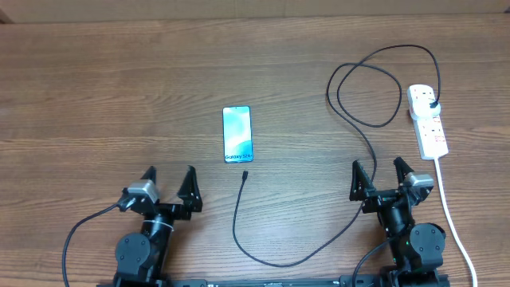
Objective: Plug charger to phone and switch on socket
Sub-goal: 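Move the left gripper over the phone and lower onto it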
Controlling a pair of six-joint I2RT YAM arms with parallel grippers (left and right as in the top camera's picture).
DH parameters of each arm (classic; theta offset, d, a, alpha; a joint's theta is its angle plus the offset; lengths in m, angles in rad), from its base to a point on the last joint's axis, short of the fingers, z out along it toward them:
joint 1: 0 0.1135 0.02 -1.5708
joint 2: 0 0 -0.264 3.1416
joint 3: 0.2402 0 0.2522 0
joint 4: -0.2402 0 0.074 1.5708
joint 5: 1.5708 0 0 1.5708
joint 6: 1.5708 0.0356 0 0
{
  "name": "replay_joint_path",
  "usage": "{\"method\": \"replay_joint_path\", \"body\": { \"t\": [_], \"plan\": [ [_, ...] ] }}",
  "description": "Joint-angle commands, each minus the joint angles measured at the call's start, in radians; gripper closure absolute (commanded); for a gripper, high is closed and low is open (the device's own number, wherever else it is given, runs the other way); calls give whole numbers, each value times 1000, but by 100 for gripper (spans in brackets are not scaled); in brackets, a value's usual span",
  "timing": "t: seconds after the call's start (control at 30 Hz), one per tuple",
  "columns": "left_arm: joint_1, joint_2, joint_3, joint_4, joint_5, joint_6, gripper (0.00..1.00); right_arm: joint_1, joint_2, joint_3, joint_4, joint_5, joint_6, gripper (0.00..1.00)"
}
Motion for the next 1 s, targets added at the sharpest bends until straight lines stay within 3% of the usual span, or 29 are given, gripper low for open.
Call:
{"method": "replay_joint_path", "body": {
  "t": [0.0,0.33,0.7,0.97],
  "plan": [
    [6,-2,99,-66,110,1,0,3,-27,-11,8,5,5,0],
    [5,161,636,-652,126,3,0,3,-27,-11,8,5,5,0],
    [5,801,1404,-1204,182,76,0,3,-27,-11,8,5,5,0],
    [5,1249,1819,-1501,174,166,0,3,-27,-11,8,5,5,0]
  ]
}}
